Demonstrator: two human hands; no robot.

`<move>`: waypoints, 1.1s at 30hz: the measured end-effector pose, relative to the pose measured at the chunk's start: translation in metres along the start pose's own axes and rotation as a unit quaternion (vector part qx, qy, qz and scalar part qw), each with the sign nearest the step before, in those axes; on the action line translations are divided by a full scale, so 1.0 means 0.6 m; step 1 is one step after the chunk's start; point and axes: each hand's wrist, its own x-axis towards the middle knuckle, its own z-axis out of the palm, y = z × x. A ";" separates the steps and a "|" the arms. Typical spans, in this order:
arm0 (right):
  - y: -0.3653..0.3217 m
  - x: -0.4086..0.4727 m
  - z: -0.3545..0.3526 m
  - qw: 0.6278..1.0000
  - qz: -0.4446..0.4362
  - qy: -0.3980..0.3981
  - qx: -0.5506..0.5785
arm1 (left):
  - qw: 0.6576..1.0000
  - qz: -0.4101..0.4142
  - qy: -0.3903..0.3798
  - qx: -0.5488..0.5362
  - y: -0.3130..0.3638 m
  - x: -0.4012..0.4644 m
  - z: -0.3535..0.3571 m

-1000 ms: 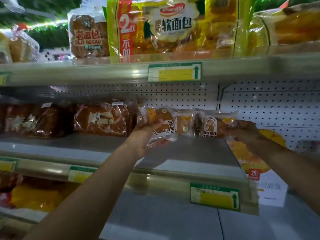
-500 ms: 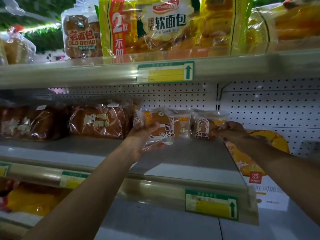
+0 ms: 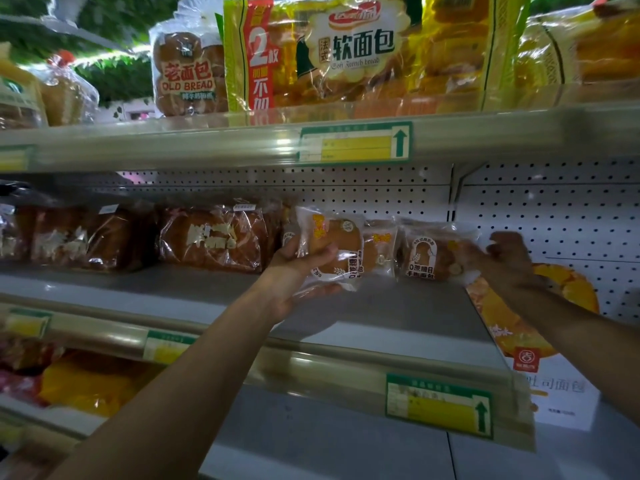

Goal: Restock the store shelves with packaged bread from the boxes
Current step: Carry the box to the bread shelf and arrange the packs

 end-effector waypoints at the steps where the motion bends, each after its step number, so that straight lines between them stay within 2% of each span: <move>1: -0.005 -0.001 -0.001 0.997 -0.061 0.037 -0.016 | 1.000 0.004 -0.007 0.023 0.003 -0.002 -0.004; 3: -0.037 -0.016 0.000 0.984 -0.171 0.042 -0.016 | 0.998 0.007 -0.020 0.066 0.009 -0.006 -0.011; 4: -0.066 -0.033 0.003 0.978 -0.208 0.003 -0.007 | 0.996 0.006 -0.027 0.080 0.013 -0.008 -0.012; 6: -0.119 -0.062 0.016 0.963 -0.232 -0.140 -0.006 | 0.993 0.002 -0.044 0.108 0.019 -0.013 -0.011; 9: -0.177 -0.098 0.048 0.909 -0.140 -0.387 -0.058 | 0.984 0.019 -0.054 0.169 0.033 -0.019 -0.007; 11: -0.186 -0.107 0.071 0.875 -0.100 -0.471 -0.046 | 0.981 0.047 -0.039 0.185 0.042 -0.021 -0.008; 12: -0.188 -0.110 0.081 0.871 -0.086 -0.483 -0.018 | 0.981 0.060 -0.028 0.182 0.044 -0.020 -0.012; 15: -0.188 -0.122 0.107 0.889 -0.041 -0.452 0.059 | 0.986 0.078 0.007 0.150 0.048 -0.022 -0.037; 21: -0.207 -0.140 0.157 0.923 -0.012 -0.368 0.107 | 0.988 0.081 0.051 0.121 0.081 -0.005 -0.099; 27: -0.238 -0.137 0.215 0.943 -0.020 -0.321 0.090 | 0.961 0.126 0.044 0.242 0.131 0.043 -0.153; 31: -0.233 -0.141 0.256 0.950 -0.006 -0.311 0.030 | 0.959 0.122 0.052 0.250 0.126 0.060 -0.184; 33: -0.223 -0.145 0.274 0.956 0.013 -0.292 0.005 | 0.964 0.094 0.042 0.246 0.113 0.065 -0.198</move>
